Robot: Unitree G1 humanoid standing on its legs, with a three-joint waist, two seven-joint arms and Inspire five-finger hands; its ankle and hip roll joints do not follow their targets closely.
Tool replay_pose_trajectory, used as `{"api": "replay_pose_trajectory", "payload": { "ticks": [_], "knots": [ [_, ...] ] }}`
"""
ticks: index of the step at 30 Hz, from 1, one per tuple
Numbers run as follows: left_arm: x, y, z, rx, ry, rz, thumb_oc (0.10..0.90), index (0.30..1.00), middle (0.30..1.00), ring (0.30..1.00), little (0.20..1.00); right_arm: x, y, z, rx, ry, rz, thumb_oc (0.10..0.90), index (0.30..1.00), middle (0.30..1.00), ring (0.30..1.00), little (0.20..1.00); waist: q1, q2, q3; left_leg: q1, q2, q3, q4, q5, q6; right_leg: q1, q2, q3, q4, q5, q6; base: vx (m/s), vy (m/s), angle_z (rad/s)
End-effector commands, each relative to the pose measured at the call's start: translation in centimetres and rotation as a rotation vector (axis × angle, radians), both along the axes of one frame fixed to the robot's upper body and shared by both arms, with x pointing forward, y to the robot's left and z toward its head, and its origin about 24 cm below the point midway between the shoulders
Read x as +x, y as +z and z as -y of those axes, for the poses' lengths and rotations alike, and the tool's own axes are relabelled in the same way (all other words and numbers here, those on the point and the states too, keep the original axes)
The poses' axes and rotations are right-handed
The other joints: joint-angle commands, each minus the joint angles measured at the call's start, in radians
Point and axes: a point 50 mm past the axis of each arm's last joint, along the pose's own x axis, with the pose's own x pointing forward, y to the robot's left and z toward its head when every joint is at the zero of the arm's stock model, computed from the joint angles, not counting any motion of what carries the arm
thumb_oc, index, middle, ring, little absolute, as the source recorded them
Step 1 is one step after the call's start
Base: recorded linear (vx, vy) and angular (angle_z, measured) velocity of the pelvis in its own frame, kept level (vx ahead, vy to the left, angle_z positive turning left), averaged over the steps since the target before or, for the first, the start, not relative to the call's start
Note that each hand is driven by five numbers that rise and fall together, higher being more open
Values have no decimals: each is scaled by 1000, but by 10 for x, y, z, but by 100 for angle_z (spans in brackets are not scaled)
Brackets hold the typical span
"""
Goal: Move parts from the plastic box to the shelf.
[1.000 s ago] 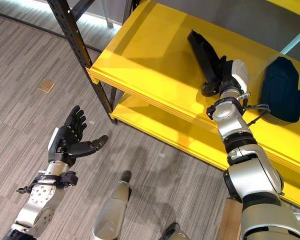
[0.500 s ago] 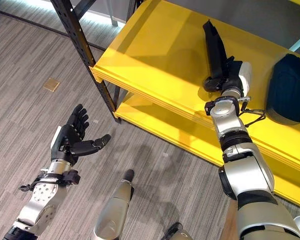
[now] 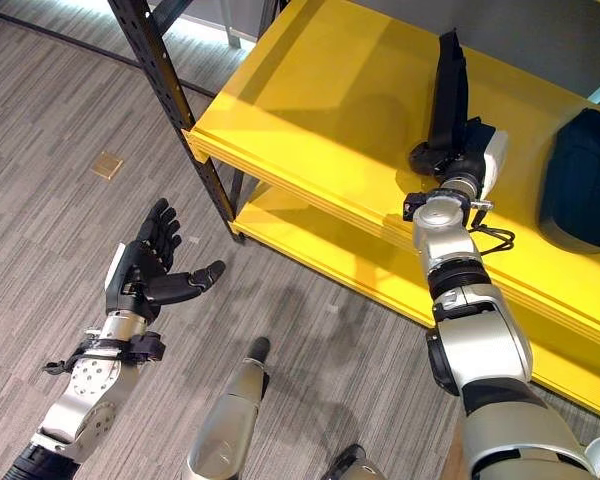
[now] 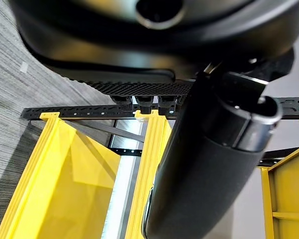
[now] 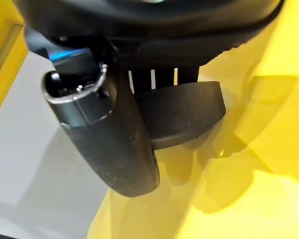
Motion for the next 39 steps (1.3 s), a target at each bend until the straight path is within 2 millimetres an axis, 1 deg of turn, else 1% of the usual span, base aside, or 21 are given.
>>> {"api": "replay_pose_trajectory", "payload": {
  "ticks": [1,4,6,10,13,25,26,27,28,31,32,33,34,35,36,38,39],
  "knots": [
    [0,45,7,-26,-51,241,900,1000,1000,1000,1000,-2,73,-9,-14,-7,288,400,300,300,300,300,-4,9,-60,-59,39,-5,87,-64,12,7,44,72,46,-14,-69,0,0,0],
    [0,45,9,-27,-55,241,900,1000,1000,1000,1000,-3,74,-8,-32,-29,294,400,300,300,300,300,-5,10,-55,-60,39,-6,91,-64,13,7,44,74,47,-15,-69,0,0,0],
    [0,45,9,-28,-59,243,900,1000,1000,1000,1000,-4,75,-8,-95,-50,277,400,300,300,300,300,-6,10,-53,-60,39,-6,93,-66,14,7,43,75,46,-15,-69,0,0,0],
    [0,47,10,-31,-59,250,900,1000,1000,1000,1000,-7,80,-8,-164,-77,295,400,300,300,300,300,-14,13,-49,-60,40,-5,95,-68,14,5,45,80,49,-17,-70,0,0,0],
    [0,46,11,-38,-52,250,900,1000,1000,1000,1000,-9,79,-9,-140,-97,325,400,300,300,300,300,-25,15,-44,-59,42,-4,99,-71,14,3,44,85,54,-18,-72,0,0,0],
    [0,48,11,-38,-40,260,900,1000,1000,1000,1000,-14,79,-6,-104,-126,371,400,300,300,300,300,-39,16,-41,-60,46,1,102,-73,14,-4,46,93,55,-20,-73,-6,3,0],
    [1,48,11,-39,-40,262,900,1000,1000,1000,1000,-15,79,-7,-101,-128,378,400,300,300,300,300,-40,21,-39,-66,45,4,94,-50,21,-12,44,84,53,-4,-77,-72,36,-2],
    [1,47,11,-39,-39,260,900,1000,1000,1000,1000,-15,79,-6,-100,-130,379,400,300,300,300,300,-41,20,-40,-67,45,4,95,-49,20,-13,45,84,54,-3,-78,0,0,0],
    [1,47,12,-38,-38,260,900,1000,1000,1000,1000,-15,79,-6,-97,-132,379,400,300,300,300,300,-43,15,-43,-60,46,2,100,-71,14,-7,47,94,55,-18,-74,65,-46,-1],
    [1,48,12,-38,-37,262,900,1000,1000,1000,1000,-15,77,-6,-92,-139,378,400,300,300,300,300,-44,14,-42,-60,47,1,100,-71,14,-8,48,95,55,-19,-75,-2,-11,0],
    [1,48,12,-38,-42,261,900,1000,1000,1000,1000,-15,77,-5,-91,-141,378,400,300,300,300,300,-44,19,-40,-67,46,3,95,-50,20,-15,46,86,55,-4,-79,-67,22,1],
    [2,47,13,-39,-46,258,900,1000,1000,1000,1000,-15,78,-5,-89,-142,380,400,300,300,300,300,-45,18,-40,-66,46,3,95,-50,20,-16,46,87,55,-4,-78,0,0,0],
    [2,47,13,-40,-46,256,900,1000,1000,1000,1000,-15,77,-5,-91,-141,378,400,300,300,300,300,-47,14,-42,-60,47,1,99,-71,13,-10,49,96,56,-20,-75,60,-41,0],
    [1,47,13,-40,-46,258,900,1000,1000,1000,1000,-16,78,-5,-93,-142,378,400,300,300,300,300,-48,14,-41,-62,47,1,100,-71,14,-10,50,97,58,-20,-75,0,0,0],
    [1,47,13,-39,-48,259,900,1000,1000,1000,1000,-16,78,-4,-94,-145,379,400,300,300,300,300,-48,19,-38,-70,46,3,99,-50,21,-18,47,89,58,-6,-79,-71,28,-1],
    [1,47,14,-38,-48,258,900,1000,1000,1000,1000,-16,77,-2,-95,-151,375,400,300,300,300,300,-49,20,-38,-70,45,2,98,-50,21,-19,47,89,58,-6,-79,0,-6,1],
    [2,47,14,-39,-46,257,900,1000,1000,1000,1000,-16,77,-1,-92,-154,373,400,300,300,300,300,-50,16,-41,-63,45,0,102,-71,14,-12,50,97,57,-20,-75,0,0,0]
  ]
}}
